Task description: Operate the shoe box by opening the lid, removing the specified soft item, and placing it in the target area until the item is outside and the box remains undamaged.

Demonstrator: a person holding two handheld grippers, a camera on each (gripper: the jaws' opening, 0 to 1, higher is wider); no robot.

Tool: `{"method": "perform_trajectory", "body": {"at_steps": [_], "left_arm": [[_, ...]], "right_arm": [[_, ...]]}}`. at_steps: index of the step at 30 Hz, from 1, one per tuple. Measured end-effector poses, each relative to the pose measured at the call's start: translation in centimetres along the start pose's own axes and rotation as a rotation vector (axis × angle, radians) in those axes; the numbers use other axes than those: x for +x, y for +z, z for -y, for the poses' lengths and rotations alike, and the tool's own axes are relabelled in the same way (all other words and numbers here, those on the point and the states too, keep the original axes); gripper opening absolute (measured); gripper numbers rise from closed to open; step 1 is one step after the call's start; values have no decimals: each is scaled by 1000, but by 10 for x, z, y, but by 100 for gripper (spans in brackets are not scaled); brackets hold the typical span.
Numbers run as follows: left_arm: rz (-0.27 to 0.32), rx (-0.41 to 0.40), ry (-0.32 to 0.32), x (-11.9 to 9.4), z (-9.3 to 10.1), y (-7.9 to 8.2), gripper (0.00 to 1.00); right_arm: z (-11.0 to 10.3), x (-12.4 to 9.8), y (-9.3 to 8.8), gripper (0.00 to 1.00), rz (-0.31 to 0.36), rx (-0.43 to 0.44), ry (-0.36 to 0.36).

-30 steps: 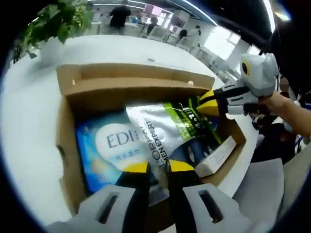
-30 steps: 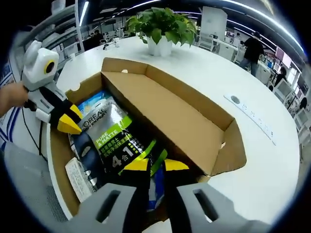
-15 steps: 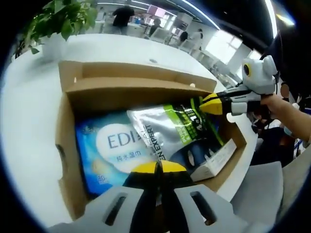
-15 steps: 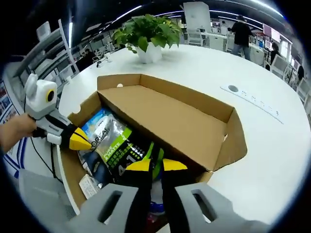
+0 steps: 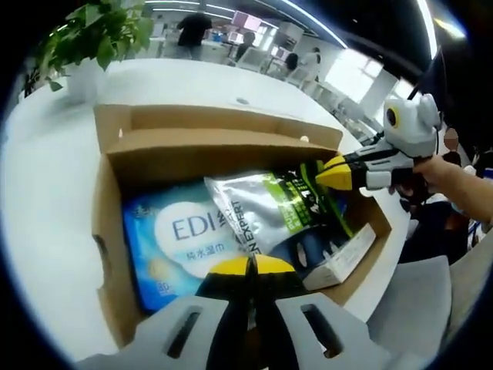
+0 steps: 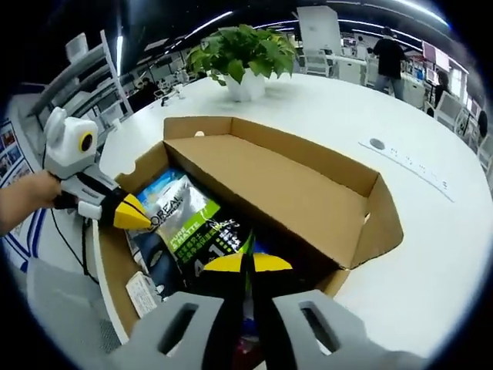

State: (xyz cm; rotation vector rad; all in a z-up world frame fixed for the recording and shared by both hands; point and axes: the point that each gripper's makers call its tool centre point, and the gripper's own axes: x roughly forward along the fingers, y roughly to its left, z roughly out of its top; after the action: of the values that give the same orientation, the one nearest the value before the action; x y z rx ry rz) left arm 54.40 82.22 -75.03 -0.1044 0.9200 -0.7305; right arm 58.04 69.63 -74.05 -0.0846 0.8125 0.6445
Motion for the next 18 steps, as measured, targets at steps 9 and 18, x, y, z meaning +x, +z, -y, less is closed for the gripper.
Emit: {"method": "perform_trajectory", "body": {"at_steps": [9,18], "left_arm": [[-10,6,2,0,0,-1,0],[24,-3,2,-7,3,7,0]], "right_arm": [[1,3,-1,0,-11,19,7],[0,-5,4,0,15,47,1]]}}
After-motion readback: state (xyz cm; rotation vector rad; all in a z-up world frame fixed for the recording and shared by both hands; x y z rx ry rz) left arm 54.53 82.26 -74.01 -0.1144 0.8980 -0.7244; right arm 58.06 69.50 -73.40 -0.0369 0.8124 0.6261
